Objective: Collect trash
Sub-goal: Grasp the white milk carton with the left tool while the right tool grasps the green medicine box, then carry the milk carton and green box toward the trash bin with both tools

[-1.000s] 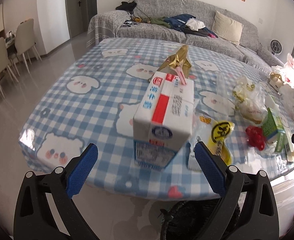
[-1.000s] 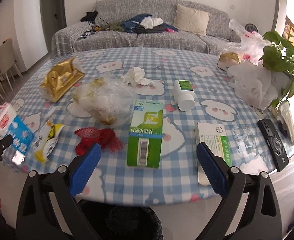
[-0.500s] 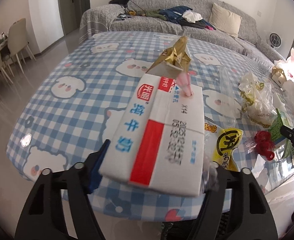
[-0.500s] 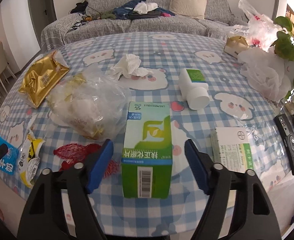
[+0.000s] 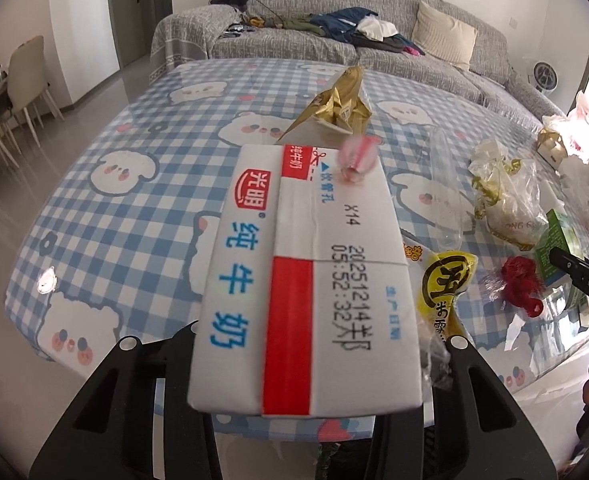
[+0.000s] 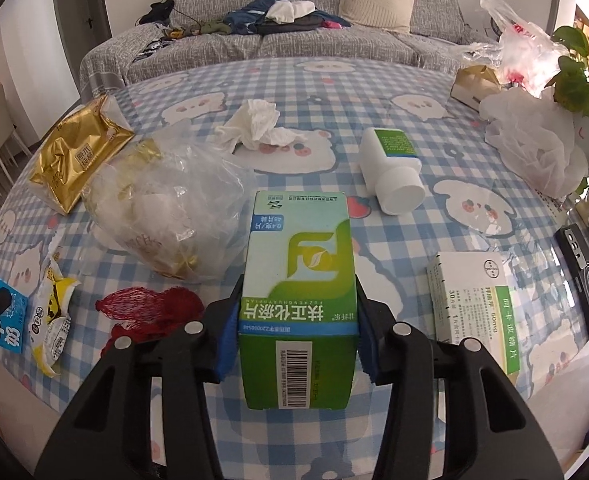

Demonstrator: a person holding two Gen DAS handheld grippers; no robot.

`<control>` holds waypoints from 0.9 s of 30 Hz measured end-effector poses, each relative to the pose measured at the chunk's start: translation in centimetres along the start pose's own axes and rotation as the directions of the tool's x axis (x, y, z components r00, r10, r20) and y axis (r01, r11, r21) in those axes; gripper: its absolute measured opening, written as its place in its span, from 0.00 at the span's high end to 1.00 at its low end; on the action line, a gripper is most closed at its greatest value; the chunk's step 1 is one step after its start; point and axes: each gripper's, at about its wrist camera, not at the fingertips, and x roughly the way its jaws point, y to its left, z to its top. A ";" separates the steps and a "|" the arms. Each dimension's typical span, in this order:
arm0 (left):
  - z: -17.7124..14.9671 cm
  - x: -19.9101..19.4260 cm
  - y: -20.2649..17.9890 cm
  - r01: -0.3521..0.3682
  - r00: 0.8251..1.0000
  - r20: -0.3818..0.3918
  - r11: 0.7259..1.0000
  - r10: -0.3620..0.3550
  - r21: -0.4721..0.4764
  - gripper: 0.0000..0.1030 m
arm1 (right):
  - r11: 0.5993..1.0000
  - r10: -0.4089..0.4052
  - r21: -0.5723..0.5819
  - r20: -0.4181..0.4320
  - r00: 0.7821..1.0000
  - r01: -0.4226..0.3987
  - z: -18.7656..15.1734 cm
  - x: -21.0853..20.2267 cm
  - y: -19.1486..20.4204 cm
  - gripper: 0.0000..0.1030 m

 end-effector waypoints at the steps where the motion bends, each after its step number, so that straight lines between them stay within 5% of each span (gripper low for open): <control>1: -0.1 -0.1 0.1 -0.003 1.000 0.001 1.000 0.003 -0.003 0.62 | 1.000 -0.001 0.000 0.005 1.000 0.001 -0.1 -0.2 0.0 0.56; 27: -3.3 -6.0 1.1 -0.026 0.997 0.072 0.998 0.030 -0.049 0.62 | 1.000 0.016 0.005 0.109 0.994 -0.017 -3.2 -6.9 -2.1 0.56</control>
